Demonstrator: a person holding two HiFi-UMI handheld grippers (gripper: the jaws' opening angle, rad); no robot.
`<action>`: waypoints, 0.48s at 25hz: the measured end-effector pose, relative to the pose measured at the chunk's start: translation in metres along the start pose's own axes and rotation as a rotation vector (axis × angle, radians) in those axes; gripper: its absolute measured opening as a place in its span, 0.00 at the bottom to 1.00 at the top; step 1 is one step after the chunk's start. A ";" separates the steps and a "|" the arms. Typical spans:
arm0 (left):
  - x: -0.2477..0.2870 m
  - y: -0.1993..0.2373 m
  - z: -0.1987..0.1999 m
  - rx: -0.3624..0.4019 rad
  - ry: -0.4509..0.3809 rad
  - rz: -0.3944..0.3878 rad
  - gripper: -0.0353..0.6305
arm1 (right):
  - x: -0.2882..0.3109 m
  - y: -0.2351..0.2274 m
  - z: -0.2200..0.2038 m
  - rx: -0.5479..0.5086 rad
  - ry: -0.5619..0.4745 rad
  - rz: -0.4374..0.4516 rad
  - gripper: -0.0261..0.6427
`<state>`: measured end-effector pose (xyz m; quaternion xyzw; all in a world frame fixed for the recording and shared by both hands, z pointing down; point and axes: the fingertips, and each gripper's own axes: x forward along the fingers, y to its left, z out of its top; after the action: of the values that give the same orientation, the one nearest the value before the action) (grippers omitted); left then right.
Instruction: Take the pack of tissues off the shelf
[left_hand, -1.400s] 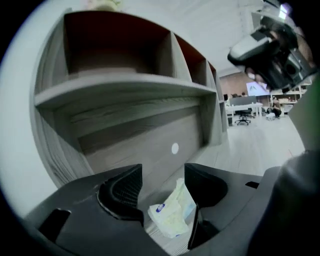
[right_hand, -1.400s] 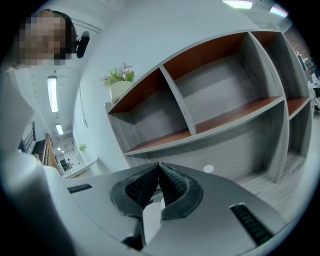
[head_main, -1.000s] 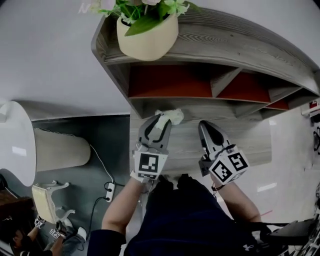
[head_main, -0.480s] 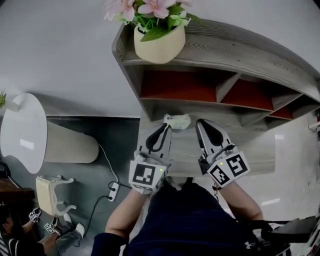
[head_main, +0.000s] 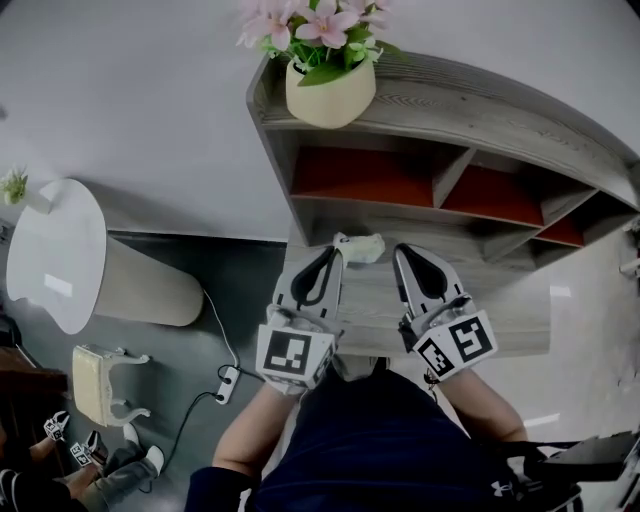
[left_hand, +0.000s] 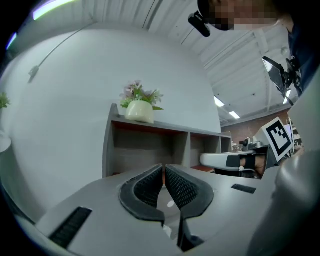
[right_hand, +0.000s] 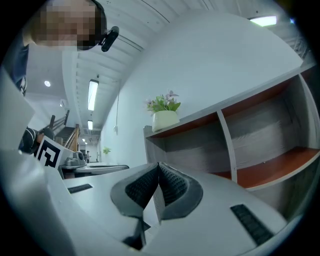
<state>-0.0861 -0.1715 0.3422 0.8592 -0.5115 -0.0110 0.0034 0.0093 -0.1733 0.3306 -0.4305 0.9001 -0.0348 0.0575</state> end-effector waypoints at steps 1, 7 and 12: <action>-0.002 0.000 0.002 0.001 -0.005 0.001 0.10 | -0.002 0.000 0.001 -0.004 -0.001 -0.003 0.06; -0.010 -0.007 0.009 0.017 -0.020 -0.009 0.10 | -0.012 0.008 0.004 -0.015 -0.008 -0.005 0.06; -0.017 -0.011 0.011 0.025 -0.031 -0.007 0.10 | -0.023 0.011 0.000 -0.025 -0.006 -0.016 0.06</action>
<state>-0.0848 -0.1510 0.3313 0.8606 -0.5088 -0.0180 -0.0152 0.0154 -0.1489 0.3307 -0.4384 0.8968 -0.0226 0.0546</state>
